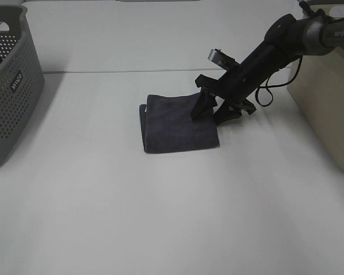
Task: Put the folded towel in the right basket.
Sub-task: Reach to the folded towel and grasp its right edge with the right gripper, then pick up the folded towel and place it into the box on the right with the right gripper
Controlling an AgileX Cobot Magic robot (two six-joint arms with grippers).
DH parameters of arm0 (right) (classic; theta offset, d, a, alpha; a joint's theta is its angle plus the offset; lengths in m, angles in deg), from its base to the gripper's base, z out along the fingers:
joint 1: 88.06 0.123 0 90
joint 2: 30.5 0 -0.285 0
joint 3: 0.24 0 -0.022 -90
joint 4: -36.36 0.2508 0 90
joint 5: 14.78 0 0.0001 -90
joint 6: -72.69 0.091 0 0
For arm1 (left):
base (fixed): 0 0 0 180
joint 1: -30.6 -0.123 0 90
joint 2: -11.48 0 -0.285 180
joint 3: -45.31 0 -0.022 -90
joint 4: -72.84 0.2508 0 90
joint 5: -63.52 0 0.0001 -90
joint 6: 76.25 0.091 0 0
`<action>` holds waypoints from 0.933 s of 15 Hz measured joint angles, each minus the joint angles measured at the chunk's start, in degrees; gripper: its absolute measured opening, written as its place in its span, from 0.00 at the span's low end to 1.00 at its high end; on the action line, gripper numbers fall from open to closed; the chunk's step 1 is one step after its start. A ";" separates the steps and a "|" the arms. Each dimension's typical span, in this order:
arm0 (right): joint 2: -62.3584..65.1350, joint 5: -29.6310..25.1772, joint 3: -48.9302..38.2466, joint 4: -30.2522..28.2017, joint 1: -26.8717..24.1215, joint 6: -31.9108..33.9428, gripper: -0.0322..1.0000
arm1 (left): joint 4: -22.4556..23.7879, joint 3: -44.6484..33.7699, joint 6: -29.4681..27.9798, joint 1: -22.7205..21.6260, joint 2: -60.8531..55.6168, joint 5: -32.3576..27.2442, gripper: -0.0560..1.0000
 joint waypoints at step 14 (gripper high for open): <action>17.07 -5.16 0.00 -3.32 1.20 -0.23 0.06 | 0.00 0.00 0.00 0.00 0.00 0.00 0.98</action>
